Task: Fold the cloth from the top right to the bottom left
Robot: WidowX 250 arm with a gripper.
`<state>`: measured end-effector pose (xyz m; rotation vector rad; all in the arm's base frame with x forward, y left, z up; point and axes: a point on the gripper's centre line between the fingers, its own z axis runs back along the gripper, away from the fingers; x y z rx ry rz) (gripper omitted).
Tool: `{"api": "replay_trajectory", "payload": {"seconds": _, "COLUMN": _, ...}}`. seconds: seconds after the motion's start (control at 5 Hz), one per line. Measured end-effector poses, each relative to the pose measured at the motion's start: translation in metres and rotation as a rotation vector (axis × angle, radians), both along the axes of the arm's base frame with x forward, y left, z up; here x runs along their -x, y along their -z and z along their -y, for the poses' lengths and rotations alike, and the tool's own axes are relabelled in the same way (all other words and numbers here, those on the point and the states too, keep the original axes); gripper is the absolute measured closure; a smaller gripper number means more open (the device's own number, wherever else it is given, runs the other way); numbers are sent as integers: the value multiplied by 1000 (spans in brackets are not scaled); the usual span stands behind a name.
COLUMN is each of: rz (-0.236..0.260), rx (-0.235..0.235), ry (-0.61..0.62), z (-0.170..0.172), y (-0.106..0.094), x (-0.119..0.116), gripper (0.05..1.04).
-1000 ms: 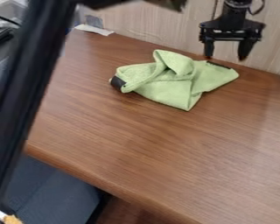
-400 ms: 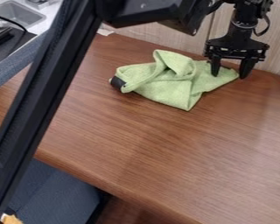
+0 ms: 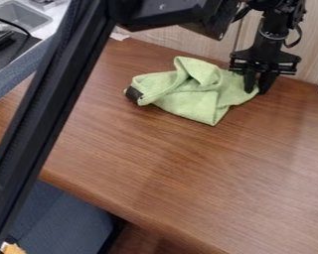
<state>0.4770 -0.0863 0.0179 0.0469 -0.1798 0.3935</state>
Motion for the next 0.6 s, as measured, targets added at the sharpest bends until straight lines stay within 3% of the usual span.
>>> {"api": "replay_trajectory", "payload": {"seconds": 0.2, "rz": -2, "rx": -9, "ry": -4, "z": -2, "y": 1, "x": 1, "gripper": 983}}
{"api": "replay_trajectory", "payload": {"seconds": 0.6, "rz": 1, "rx": -2, "ry": -3, "z": -1, "y": -1, "x": 1, "gripper": 1026}}
